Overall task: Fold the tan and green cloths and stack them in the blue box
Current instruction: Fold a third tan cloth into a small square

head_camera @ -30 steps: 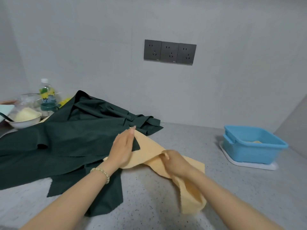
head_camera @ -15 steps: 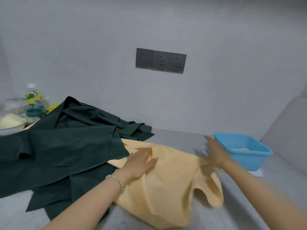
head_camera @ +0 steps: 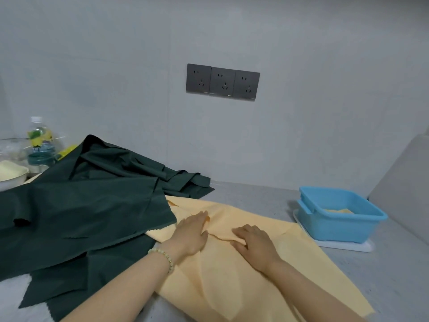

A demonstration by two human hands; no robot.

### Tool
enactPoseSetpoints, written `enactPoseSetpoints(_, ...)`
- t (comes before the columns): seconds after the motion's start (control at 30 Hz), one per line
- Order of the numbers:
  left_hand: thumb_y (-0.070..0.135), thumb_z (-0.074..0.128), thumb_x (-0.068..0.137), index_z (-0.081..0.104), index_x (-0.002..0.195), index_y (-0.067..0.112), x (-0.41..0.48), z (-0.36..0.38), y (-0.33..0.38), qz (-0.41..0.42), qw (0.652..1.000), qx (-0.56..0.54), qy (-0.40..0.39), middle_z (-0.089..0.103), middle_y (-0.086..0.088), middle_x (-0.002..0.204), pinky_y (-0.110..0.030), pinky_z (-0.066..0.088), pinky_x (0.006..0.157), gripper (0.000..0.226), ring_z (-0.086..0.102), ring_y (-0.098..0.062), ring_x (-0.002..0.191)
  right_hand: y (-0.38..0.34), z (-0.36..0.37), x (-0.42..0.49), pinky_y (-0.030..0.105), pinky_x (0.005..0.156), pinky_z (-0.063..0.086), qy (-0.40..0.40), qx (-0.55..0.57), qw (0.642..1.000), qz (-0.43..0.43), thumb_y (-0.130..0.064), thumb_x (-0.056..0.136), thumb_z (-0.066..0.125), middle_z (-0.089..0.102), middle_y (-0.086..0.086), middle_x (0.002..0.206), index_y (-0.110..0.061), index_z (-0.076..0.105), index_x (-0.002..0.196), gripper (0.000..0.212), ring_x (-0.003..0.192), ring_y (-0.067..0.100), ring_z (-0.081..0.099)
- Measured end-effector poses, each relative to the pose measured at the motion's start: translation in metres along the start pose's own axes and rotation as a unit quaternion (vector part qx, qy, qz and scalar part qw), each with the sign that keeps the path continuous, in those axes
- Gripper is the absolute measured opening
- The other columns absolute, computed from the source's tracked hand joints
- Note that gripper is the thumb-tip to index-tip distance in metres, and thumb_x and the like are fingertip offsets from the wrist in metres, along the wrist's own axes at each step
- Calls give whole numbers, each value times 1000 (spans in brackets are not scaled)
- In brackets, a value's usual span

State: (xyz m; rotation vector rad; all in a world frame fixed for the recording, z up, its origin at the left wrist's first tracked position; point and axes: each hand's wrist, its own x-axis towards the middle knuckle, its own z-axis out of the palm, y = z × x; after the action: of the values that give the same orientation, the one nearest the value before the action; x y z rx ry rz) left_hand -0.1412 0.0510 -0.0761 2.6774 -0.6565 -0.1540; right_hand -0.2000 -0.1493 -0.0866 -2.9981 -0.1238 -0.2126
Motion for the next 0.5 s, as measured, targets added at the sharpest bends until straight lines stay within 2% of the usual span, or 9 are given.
enactPoseSetpoints(0.07, 28, 37, 100, 4, 154, 18, 7, -4, -3, -6, 1000, 15, 16, 5, 0, 161, -34, 7, 120, 64, 7, -19, 147, 6, -4, 10, 27, 87, 38, 38, 36, 998, 18, -26, 94, 45, 61, -6, 117, -27, 60, 120, 30, 111, 18, 53)
enactPoseSetpoints(0.13, 28, 41, 98, 5, 153, 18, 19, -8, -8, -12, 999, 47, 24, 6, 0, 161, -35, 7, 120, 66, 7, -20, 147, 15, -19, 23, 29, 80, 42, 61, 121, 989, 67, -16, 92, 46, 66, -2, 103, -24, 64, 99, 21, 100, 21, 59)
enactPoseSetpoints(0.23, 27, 45, 97, 9, 153, 19, 41, -18, -17, -21, 994, 92, 49, 15, 0, 159, -36, 10, 119, 67, 11, -21, 146, 38, -53, 50, 32, 70, 41, 111, 182, 972, 97, -8, 92, 43, 61, -2, 81, -27, 50, 68, 31, 85, 24, 59)
enactPoseSetpoints(0.3, 23, 44, 96, 18, 151, 17, 61, -28, -23, -31, 990, 113, 73, 29, -2, 154, -35, 15, 118, 62, 20, -23, 143, 59, -75, 69, 33, 70, 40, 133, 179, 969, 112, -6, 92, 42, 60, -1, 81, -27, 46, 65, 34, 83, 23, 57)
enactPoseSetpoints(0.37, 16, 43, 94, 36, 144, 19, 78, -38, -28, -36, 984, 141, 102, 47, -2, 140, -32, 26, 111, 50, 36, -23, 133, 79, -86, 84, 33, 69, 39, 141, 122, 974, 127, -9, 92, 42, 62, 3, 86, -25, 48, 70, 28, 87, 24, 58)
enactPoseSetpoints(0.43, 11, 39, 91, 56, 120, 21, 94, -42, -31, -48, 978, 148, 140, 61, 0, 117, -28, 37, 92, 35, 50, -21, 115, 97, -85, 92, 33, 68, 37, 123, -4, 981, 153, -11, 90, 41, 62, 1, 86, -23, 49, 78, 19, 92, 26, 60)
enactPoseSetpoints(0.5, 10, 35, 92, 62, 100, 19, 109, -45, -30, -68, 974, 132, 173, 65, 0, 100, -28, 37, 80, 29, 54, -20, 100, 110, -78, 98, 33, 76, 36, 79, -143, 974, 156, -13, 91, 39, 65, -2, 95, -27, 47, 85, 17, 100, 23, 59)
